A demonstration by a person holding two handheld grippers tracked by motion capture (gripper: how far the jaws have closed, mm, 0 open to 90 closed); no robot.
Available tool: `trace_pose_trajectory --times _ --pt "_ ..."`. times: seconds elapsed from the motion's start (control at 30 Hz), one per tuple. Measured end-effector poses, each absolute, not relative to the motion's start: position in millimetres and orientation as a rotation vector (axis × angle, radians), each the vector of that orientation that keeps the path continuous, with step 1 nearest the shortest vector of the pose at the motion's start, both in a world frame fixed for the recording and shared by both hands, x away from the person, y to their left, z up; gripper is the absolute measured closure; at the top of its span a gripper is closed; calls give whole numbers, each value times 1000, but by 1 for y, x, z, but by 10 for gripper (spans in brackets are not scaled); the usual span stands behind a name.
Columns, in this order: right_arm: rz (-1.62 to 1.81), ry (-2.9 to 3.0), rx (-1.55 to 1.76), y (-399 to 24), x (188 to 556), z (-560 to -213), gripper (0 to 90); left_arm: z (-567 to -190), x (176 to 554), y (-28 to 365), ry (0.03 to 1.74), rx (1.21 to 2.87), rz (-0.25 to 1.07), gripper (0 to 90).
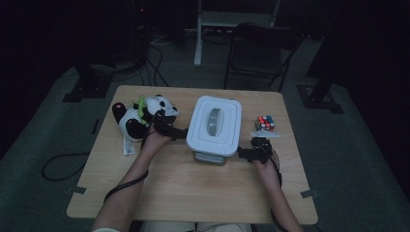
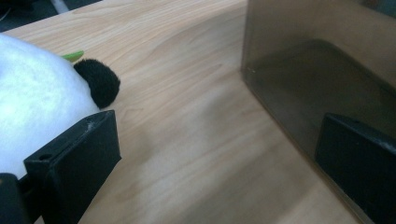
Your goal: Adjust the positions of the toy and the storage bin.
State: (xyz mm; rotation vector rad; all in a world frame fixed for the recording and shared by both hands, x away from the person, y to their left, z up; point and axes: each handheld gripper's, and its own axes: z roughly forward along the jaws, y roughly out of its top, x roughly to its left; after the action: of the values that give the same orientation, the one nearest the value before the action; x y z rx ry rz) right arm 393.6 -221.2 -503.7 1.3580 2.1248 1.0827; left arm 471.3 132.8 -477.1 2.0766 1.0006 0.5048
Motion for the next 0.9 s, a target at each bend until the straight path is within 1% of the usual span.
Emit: trace_pose_trajectory --times 0.1,0.2,0.33,0.43,0.57,0.9 --pt "1076 2114 1354 -219 399 -502 134 -476 478 131 1023 2036 532 9" --pt "1087 2090 1359 -219 405 -499 134 -474 484 126 990 2056 543 9" --pt "1144 2060 1379 -218 410 -495 129 -474 490 121 988 2061 495 9" --pt "1151 2041 1389 -218 413 -493 130 -474 491 118 970 2083 496 9" --pt "1162 2060 1379 -218 412 -490 138 -473 490 115 959 2092 531 9" --pt "1196 2114 1284 -219 400 -486 164 -469 479 114 947 2106 537 10"
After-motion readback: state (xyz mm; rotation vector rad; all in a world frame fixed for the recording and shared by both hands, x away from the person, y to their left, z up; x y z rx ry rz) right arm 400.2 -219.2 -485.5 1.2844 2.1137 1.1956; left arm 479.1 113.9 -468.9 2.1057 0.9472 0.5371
